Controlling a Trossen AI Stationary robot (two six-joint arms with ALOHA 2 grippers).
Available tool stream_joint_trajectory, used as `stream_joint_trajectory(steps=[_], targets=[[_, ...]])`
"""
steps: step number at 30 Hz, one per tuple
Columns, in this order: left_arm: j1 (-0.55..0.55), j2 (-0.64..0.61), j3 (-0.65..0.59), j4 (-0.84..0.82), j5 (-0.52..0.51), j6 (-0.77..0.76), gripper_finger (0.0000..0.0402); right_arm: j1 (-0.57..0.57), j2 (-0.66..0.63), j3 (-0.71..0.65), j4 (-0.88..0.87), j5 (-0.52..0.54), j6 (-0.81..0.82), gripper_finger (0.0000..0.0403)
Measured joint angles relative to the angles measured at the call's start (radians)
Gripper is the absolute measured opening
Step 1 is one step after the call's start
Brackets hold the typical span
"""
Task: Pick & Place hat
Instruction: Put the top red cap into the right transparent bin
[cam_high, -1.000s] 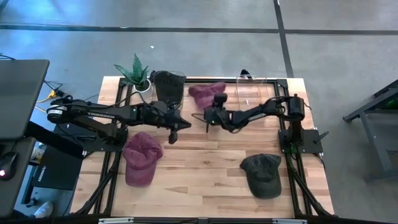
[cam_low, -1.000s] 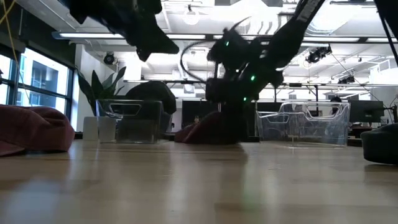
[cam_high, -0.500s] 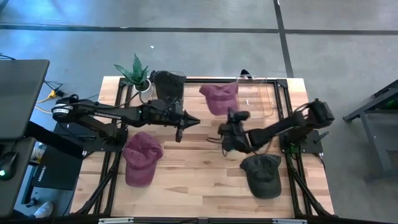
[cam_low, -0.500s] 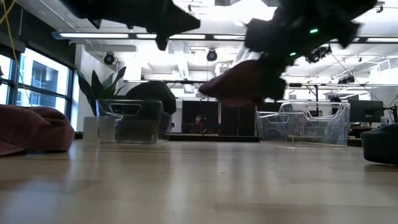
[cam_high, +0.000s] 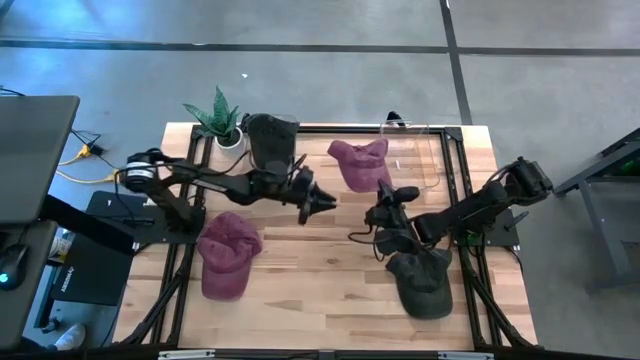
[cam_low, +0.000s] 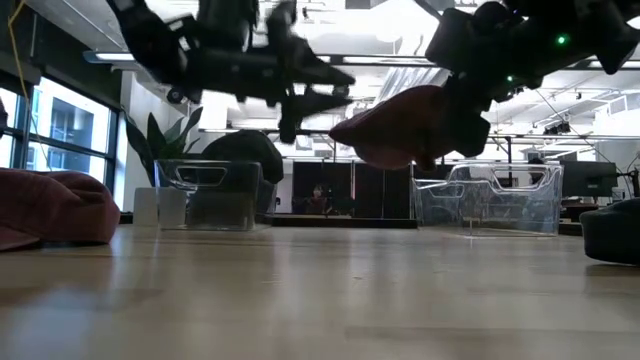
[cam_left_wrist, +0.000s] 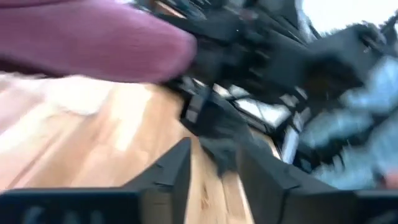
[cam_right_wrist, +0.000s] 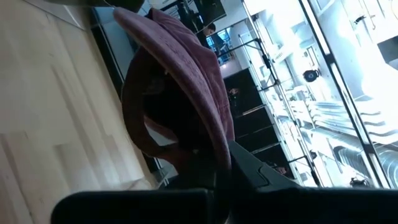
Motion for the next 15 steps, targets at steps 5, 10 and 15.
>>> stream_joint_trajectory(steps=[5,10,15], targets=[[0.060,0.124,-0.001,0.261,-0.002,-0.158,0.0201,0.000,0.000,0.000,0.001,0.000,0.000,0.0006],[0.097,0.215,0.010,0.432,0.019,-0.307,0.0228,0.000,0.000,0.000,0.018,0.000,0.000,0.0008],[0.100,0.285,0.076,0.477,0.022,-0.338,0.0229,0.000,0.000,0.000,0.046,-0.038,0.003,0.0006]])
